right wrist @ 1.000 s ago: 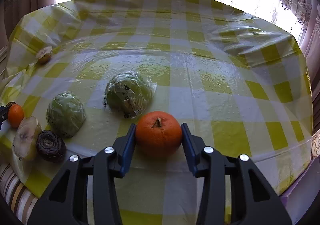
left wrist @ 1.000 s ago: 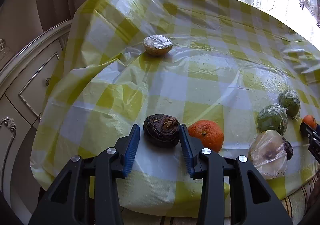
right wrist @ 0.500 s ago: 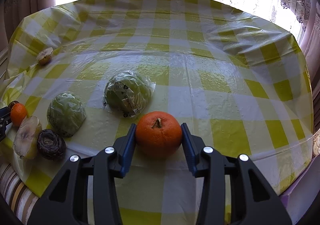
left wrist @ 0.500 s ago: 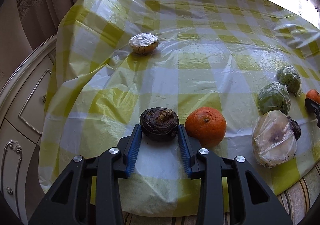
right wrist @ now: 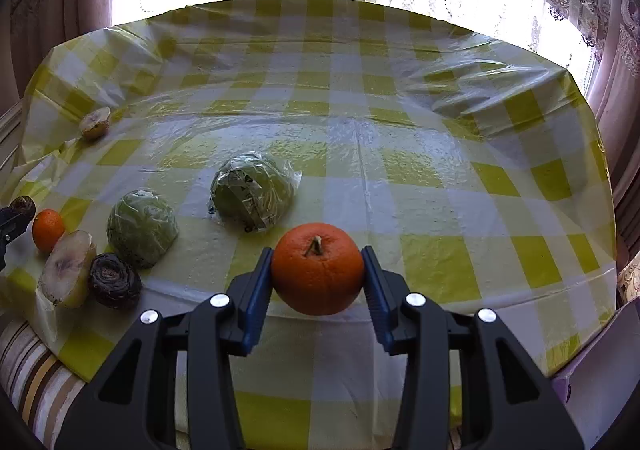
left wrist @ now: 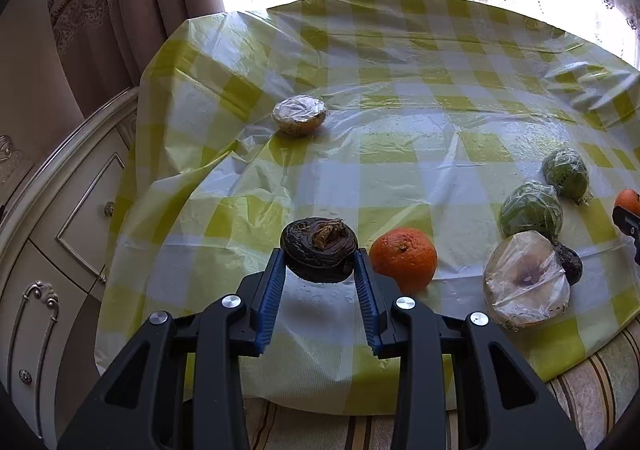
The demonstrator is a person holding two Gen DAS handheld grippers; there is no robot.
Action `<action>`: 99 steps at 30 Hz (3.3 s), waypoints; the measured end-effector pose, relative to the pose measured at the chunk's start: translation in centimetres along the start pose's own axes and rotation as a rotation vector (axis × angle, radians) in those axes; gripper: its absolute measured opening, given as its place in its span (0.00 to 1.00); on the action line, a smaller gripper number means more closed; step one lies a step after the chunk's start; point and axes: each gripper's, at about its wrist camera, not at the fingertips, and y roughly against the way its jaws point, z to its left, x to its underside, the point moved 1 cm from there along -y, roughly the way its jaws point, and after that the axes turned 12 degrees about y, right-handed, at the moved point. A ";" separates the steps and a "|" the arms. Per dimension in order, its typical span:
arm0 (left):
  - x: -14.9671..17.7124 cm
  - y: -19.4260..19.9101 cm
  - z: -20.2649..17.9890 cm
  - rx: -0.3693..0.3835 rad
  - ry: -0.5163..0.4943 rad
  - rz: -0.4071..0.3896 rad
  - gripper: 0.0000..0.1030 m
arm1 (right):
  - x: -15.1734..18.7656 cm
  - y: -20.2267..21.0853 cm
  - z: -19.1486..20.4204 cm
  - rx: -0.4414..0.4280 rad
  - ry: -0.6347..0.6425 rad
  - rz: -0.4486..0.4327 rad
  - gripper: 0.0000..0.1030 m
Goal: Organize fruits
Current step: 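Grasp the dark dried fruit with the left tool while the right tool grasps the orange, then carry both fruits into the white box and open both tools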
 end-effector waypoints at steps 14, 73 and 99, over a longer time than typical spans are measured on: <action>0.7 4.7 -4.4 0.099 -0.054 -0.063 0.32 | 1.6 3.5 -1.6 -0.017 -0.050 -0.030 0.42; 19.1 17.4 -36.2 0.804 -0.721 0.084 0.32 | 21.8 13.0 -23.1 0.268 -0.305 0.207 0.43; 22.6 16.6 -40.3 0.751 -0.951 0.112 0.63 | 23.1 11.4 -24.6 0.346 -0.264 0.305 0.82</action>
